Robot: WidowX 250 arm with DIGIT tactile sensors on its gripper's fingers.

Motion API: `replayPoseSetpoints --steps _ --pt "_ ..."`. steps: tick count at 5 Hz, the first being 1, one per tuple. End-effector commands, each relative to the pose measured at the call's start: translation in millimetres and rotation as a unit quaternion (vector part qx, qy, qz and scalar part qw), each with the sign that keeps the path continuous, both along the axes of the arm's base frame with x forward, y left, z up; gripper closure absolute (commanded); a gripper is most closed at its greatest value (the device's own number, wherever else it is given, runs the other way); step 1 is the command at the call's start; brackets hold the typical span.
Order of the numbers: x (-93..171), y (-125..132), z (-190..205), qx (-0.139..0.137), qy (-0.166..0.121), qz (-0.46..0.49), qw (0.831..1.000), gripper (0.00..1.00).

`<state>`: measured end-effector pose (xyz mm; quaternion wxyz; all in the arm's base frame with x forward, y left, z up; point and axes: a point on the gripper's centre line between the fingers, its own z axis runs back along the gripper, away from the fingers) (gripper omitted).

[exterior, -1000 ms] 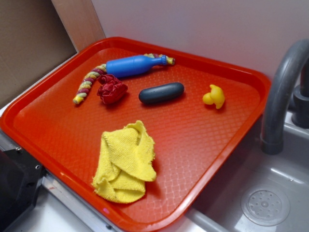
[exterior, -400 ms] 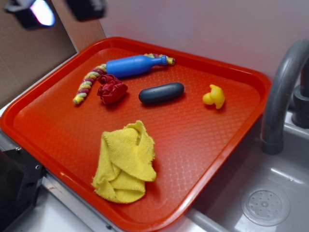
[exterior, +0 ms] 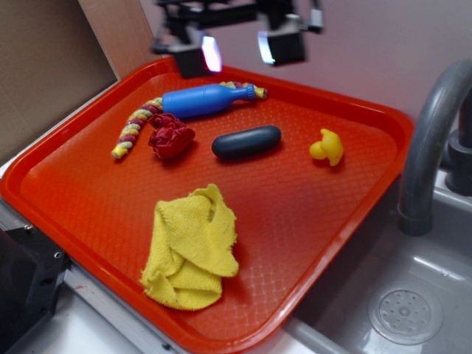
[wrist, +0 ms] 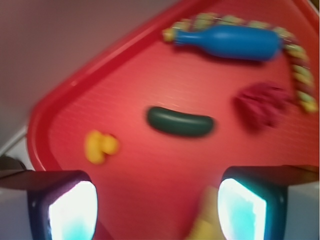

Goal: Grab the yellow duck.

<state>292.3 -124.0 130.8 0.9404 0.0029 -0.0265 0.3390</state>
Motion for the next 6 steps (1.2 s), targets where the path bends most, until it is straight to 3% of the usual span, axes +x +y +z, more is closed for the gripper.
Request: replayPoseSetpoints --steps 1,3,4,5,6 --pt "41.6 -36.4 -39.7 0.02 0.001 -0.03 0.999 0.0" --pt "38.3 -43.6 -76.9 0.034 0.03 -0.068 0.997 0.0" --pt "39.2 -44.5 -91.9 0.028 0.038 -0.1 0.994 0.0" --pt "38.2 -45.2 -97.8 0.046 0.03 -0.113 0.992 0.11" --pt "23.9 -59.0 -89.6 0.055 0.02 -0.112 0.992 1.0"
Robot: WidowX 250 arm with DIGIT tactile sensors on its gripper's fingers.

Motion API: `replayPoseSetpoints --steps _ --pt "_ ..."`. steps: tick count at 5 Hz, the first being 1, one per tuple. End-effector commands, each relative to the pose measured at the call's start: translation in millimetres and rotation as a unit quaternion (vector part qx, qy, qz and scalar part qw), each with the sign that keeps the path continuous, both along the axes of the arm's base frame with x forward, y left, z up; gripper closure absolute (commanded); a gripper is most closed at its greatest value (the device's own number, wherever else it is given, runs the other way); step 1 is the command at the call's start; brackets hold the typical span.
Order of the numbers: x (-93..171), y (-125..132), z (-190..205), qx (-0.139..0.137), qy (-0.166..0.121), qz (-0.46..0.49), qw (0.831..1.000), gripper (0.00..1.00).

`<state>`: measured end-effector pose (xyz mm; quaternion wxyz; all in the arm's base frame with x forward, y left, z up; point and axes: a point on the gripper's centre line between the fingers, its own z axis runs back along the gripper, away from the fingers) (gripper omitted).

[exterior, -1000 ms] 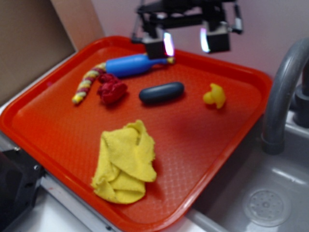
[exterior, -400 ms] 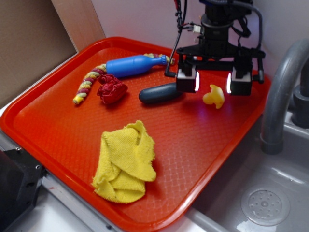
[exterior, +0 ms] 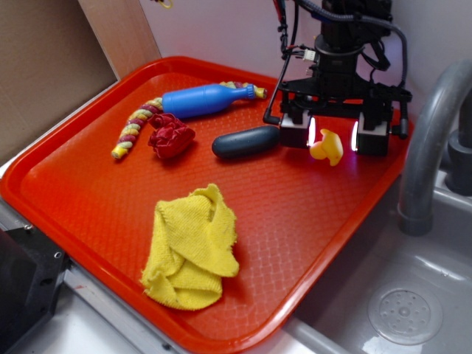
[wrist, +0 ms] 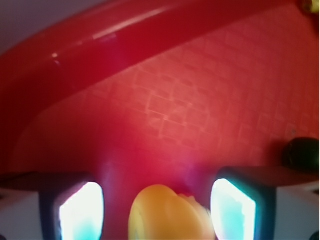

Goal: Grab the yellow duck.

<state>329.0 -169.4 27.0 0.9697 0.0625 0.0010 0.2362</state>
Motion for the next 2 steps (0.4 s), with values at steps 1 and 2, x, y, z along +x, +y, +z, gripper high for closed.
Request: replayPoseSetpoints --steps 1,2 --pt "-13.5 -12.6 15.4 0.003 -0.029 -0.004 1.0 1.0" --pt "-11.3 -6.4 17.9 0.017 -0.031 0.0 0.999 1.0"
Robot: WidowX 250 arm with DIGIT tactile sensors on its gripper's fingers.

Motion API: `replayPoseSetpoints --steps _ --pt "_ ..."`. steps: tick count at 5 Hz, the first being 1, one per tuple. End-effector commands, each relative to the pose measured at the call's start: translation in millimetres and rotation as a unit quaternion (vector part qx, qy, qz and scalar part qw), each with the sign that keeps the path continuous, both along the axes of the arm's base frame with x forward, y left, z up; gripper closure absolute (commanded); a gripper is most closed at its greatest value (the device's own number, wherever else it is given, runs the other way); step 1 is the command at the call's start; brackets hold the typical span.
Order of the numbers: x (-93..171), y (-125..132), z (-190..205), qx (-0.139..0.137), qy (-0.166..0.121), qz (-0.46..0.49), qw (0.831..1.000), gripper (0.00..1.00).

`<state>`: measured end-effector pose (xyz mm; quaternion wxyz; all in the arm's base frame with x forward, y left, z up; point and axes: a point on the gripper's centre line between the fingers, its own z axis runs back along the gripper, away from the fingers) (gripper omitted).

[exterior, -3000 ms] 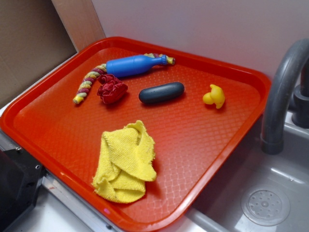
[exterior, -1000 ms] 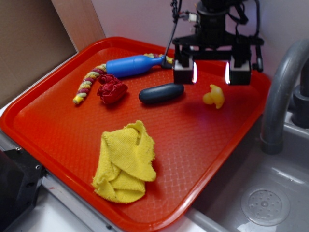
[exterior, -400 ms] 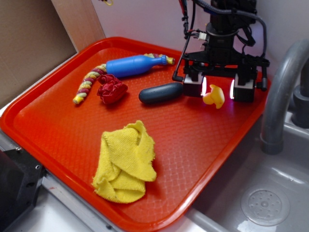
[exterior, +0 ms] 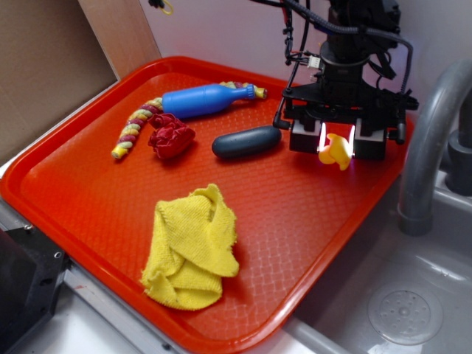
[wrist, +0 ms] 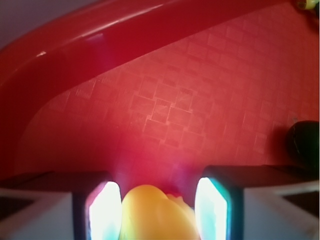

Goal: Grab the yellow duck.

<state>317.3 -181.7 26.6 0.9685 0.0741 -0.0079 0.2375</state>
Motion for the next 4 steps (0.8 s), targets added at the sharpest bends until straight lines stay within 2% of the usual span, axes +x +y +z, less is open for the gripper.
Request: replayPoseSetpoints --steps 1,2,3,4 --pt "2.1 28.0 52.1 0.013 -0.004 0.004 1.0 1.0" --pt "1.6 58.3 95.4 -0.051 0.015 -0.077 0.996 1.0" --pt "-13.1 83.3 132.0 -0.064 0.004 -0.132 0.989 1.0" --pt "-40.8 98.4 166.1 -0.072 -0.041 -0.153 0.985 1.0"
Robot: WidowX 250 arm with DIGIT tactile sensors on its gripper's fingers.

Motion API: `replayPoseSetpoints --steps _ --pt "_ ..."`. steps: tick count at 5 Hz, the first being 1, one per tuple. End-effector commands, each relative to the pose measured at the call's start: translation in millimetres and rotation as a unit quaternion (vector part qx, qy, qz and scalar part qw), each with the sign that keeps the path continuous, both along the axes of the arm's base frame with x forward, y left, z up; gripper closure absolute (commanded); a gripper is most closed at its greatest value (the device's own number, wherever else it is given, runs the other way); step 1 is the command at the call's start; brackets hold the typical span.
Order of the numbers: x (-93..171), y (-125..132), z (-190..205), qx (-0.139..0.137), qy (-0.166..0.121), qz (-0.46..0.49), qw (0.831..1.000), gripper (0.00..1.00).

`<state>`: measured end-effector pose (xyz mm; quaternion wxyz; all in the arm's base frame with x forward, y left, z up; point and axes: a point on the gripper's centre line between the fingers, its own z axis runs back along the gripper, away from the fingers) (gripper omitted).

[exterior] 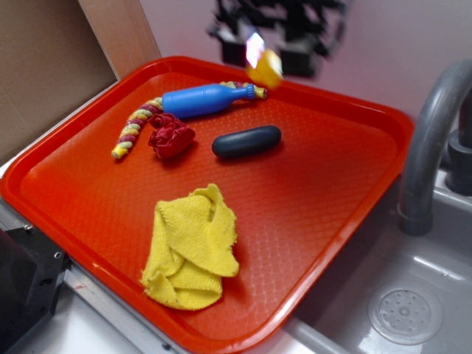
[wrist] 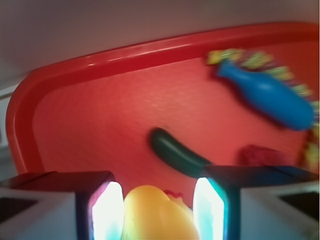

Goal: Grab the yellow duck.

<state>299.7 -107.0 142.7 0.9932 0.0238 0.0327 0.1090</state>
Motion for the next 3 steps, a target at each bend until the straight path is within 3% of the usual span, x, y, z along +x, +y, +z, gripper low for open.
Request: replayPoseSetpoints --steps 1,2,3 --pt "-53.3 38.3 79.1 -0.047 -0.097 -0.026 0.994 1.0" --pt "-70.0 44.5 96.5 -0.069 -0.115 0.0 0.991 1.0" --pt "-66.6 43.5 92.3 -0.069 -0.081 -0.005 0.994 1.0"
